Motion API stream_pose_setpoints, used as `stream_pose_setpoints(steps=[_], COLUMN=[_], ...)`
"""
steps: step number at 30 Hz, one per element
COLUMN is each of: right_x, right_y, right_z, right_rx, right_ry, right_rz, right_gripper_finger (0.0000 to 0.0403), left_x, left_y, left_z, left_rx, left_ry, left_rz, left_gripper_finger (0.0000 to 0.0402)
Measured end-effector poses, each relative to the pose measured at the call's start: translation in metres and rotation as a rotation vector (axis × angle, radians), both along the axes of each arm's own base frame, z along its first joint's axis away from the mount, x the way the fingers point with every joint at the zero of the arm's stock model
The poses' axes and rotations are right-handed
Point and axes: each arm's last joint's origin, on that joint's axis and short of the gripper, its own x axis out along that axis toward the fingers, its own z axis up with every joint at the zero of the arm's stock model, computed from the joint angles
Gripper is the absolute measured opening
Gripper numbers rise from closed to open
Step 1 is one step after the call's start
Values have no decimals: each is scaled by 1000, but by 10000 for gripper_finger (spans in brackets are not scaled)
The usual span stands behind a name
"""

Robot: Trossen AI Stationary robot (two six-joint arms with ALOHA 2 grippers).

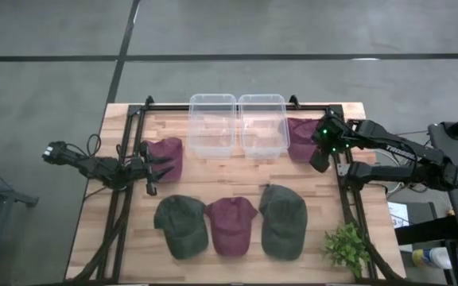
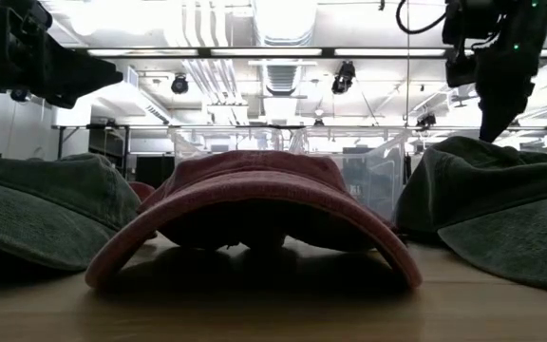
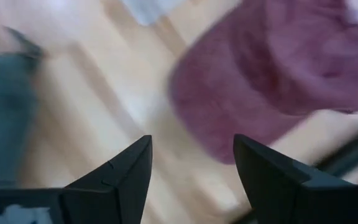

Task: Pick & Place hat
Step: Put the top right red cap into the right transparent bin

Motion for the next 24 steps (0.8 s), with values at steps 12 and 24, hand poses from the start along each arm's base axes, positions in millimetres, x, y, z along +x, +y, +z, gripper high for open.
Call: stream_pose_setpoints(steps=[12,24], right_x=[34,28], right_y=[31,62], right_z=[-22,-36], right_rx=[-176,-262], right_ry=[262,265], right_rz=[182,168], right_gripper_finger=[221,221], left_x=[0,0], left_y=[0,0], left_z=[0,-1], left_rx=[0,3], left_ry=[0,8], left_rz=[0,-2], left_gripper_finger=[140,140])
